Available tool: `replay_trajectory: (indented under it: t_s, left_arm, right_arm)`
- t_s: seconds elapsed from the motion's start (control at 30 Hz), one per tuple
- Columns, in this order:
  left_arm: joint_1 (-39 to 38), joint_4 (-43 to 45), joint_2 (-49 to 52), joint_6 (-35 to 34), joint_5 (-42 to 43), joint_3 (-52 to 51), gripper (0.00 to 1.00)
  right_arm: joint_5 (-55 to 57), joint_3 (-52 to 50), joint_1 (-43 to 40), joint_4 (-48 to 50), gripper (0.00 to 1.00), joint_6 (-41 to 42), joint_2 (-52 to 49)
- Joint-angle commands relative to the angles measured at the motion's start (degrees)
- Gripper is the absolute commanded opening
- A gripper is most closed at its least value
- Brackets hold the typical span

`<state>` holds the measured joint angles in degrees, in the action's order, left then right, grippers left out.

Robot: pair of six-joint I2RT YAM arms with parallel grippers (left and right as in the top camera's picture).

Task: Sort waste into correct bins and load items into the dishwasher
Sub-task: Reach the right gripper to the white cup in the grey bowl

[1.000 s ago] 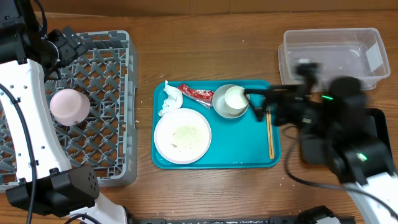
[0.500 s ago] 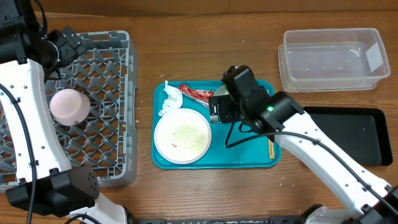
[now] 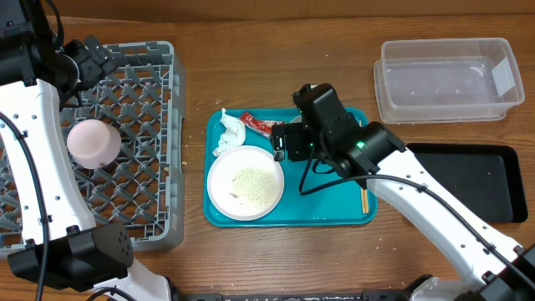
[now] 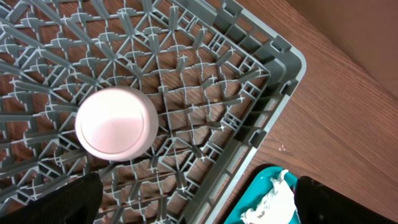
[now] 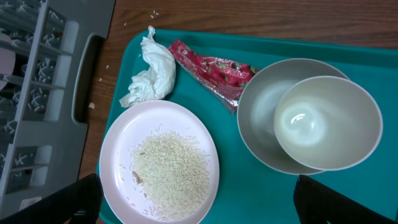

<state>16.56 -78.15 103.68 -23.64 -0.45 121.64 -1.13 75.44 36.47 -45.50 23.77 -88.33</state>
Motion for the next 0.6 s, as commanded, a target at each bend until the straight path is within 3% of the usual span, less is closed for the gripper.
replay_trajectory:
  t_s: [0.0, 0.07, 0.13, 0.3, 0.57]
  left_arm:
    - [0.2, 0.0, 0.6, -0.4, 0.2, 0.3, 1.0]
    - [0.2, 0.0, 0.6, -0.4, 0.2, 0.3, 1.0]
    - [0.2, 0.0, 0.6, -0.4, 0.2, 0.3, 1.0]
    - [0.2, 0.0, 0.6, -0.4, 0.2, 0.3, 1.0]
    - [0.2, 0.0, 0.6, -0.4, 0.2, 0.3, 1.0]
  right_arm:
    - [-0.9, 1.6, 0.3, 0.2, 0.98, 0.2, -4.2]
    - [2.3, 1.6, 0.3, -0.1, 0.74, 0.2, -7.9]
    - [6.8, 1.6, 0.3, 0.0, 0.74, 0.2, -10.7]
    - [12.6, 1.6, 0.3, 1.8, 0.61, -1.3, -15.1]
    - [15.5, 1.7, 0.2, 3.4, 0.61, -1.7, -15.3]
